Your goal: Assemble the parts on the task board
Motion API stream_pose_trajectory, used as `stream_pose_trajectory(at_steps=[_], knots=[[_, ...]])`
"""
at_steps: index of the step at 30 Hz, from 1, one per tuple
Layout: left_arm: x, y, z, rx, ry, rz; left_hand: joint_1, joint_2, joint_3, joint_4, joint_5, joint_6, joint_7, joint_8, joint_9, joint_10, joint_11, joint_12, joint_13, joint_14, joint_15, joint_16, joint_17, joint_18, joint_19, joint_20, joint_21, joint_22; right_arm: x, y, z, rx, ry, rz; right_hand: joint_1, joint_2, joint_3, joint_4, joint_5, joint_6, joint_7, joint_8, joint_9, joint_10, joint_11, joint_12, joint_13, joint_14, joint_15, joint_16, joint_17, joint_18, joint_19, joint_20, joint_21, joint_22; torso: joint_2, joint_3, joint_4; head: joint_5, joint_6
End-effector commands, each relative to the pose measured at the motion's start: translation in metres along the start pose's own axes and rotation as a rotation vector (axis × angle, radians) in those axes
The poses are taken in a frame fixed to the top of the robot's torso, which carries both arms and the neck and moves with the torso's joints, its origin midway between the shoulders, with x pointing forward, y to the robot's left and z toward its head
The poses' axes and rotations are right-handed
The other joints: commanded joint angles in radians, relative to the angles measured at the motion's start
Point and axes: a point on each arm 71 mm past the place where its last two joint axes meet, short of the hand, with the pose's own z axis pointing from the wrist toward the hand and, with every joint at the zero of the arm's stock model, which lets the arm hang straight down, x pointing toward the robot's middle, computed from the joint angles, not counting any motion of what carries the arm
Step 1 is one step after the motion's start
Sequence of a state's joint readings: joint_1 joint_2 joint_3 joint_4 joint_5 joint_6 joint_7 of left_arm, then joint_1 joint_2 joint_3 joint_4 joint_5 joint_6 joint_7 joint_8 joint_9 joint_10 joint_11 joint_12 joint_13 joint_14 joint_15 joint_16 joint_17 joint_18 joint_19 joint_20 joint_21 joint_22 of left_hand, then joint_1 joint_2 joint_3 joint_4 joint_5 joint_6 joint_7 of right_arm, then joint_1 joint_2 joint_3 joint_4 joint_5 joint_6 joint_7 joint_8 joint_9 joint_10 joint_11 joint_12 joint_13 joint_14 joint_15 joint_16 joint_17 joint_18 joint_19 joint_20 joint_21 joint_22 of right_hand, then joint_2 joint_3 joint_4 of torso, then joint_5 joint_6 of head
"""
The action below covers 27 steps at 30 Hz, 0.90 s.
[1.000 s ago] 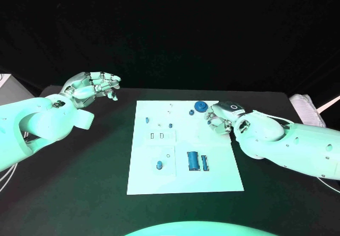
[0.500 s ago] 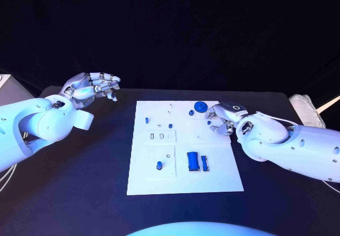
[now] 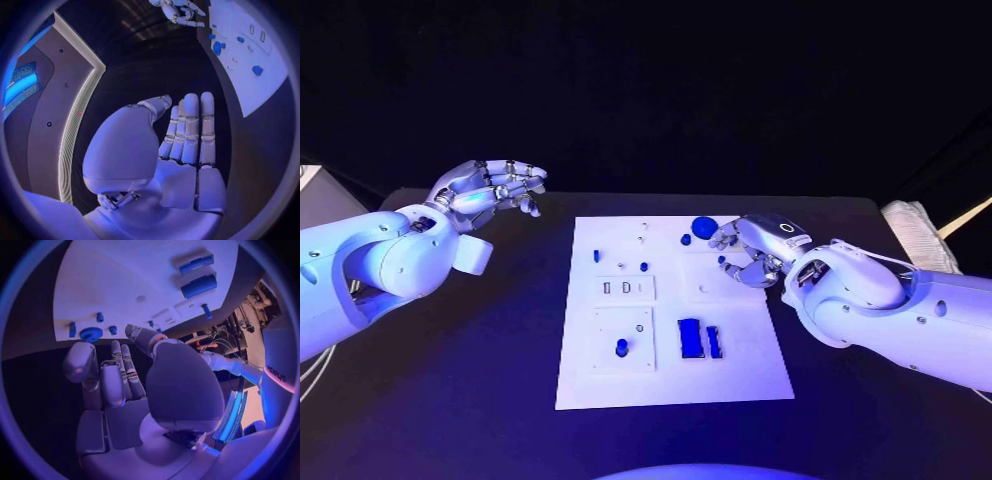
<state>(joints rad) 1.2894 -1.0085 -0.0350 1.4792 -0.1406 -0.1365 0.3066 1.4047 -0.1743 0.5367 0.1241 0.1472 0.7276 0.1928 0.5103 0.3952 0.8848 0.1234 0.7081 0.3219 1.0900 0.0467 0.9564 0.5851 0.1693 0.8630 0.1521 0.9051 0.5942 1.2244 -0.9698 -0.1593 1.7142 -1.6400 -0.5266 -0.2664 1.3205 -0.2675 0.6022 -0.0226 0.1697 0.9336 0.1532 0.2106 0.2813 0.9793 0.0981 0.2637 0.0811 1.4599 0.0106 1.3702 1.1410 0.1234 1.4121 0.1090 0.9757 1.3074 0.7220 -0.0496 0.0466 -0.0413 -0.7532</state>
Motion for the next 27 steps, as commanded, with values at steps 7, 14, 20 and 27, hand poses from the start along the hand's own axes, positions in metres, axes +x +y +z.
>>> stream_pose_trajectory(at_steps=[7, 14, 20, 27], knots=[[0.005, 0.002, 0.002, 0.011, 0.027, -0.013, -0.010, -0.003, -0.003, -0.006, -0.004, -0.009, 0.015, -0.003, -0.002, -0.005, 0.003, -0.002, -0.001, 0.002, 0.007, 0.003, -0.001, 0.013, 0.007, 0.000, -0.004, -0.002, 0.008, 0.048, 0.000, -0.174, 0.079, 0.141, -0.016, -0.013, -0.005, 0.009, 0.051, 0.004, 0.002, -0.013, 0.001, 0.019, -0.001, 0.024, -0.002, 0.031, -0.001, 0.026, 0.044, -0.029, 0.028, -0.004, 0.064, 0.037, -0.002, 0.0005, -0.0013, 0.005, 0.029], [0.007, 0.003, 0.002, 0.011, 0.032, -0.015, -0.010, -0.003, -0.004, -0.007, -0.004, -0.010, 0.015, -0.003, -0.002, -0.006, 0.003, -0.002, -0.002, 0.001, 0.007, 0.003, -0.001, 0.013, 0.007, 0.000, -0.004, -0.002, 0.025, 0.077, 0.001, -0.246, 0.182, 0.160, -0.020, -0.012, -0.013, 0.013, 0.047, 0.000, 0.001, -0.016, 0.002, 0.025, -0.003, 0.031, -0.002, 0.035, -0.002, 0.031, 0.052, -0.035, 0.039, -0.005, 0.097, 0.052, 0.000, -0.0015, 0.0000, 0.009, 0.031], [0.008, 0.003, 0.002, 0.011, 0.034, -0.016, -0.010, -0.004, -0.004, -0.008, -0.004, -0.010, 0.016, -0.003, -0.003, -0.006, 0.004, -0.002, -0.002, 0.001, 0.007, 0.003, -0.002, 0.013, 0.007, 0.000, -0.005, -0.002, 0.038, 0.095, 0.001, -0.284, 0.242, 0.140, -0.029, -0.016, -0.045, 0.017, 0.042, -0.008, -0.001, -0.024, 0.003, 0.012, -0.004, 0.032, -0.006, 0.036, -0.003, 0.033, 0.053, -0.034, 0.040, -0.006, 0.093, 0.051, 0.000, -0.0008, -0.0010, 0.016, 0.027], [0.009, 0.003, 0.002, 0.011, 0.040, -0.017, -0.010, -0.005, -0.005, -0.008, -0.004, -0.011, 0.016, -0.003, -0.003, -0.006, 0.004, -0.002, -0.003, 0.001, 0.007, 0.003, -0.002, 0.013, 0.007, 0.001, -0.005, -0.002, 0.051, 0.116, 0.001, -0.333, 0.299, 0.128, -0.024, -0.007, -0.114, 0.024, 0.051, -0.017, -0.008, -0.033, 0.005, -0.010, -0.005, 0.042, -0.007, 0.035, -0.004, 0.035, 0.053, -0.033, 0.039, -0.007, 0.085, 0.050, 0.000, 0.0006, -0.0014, 0.027, 0.012]])
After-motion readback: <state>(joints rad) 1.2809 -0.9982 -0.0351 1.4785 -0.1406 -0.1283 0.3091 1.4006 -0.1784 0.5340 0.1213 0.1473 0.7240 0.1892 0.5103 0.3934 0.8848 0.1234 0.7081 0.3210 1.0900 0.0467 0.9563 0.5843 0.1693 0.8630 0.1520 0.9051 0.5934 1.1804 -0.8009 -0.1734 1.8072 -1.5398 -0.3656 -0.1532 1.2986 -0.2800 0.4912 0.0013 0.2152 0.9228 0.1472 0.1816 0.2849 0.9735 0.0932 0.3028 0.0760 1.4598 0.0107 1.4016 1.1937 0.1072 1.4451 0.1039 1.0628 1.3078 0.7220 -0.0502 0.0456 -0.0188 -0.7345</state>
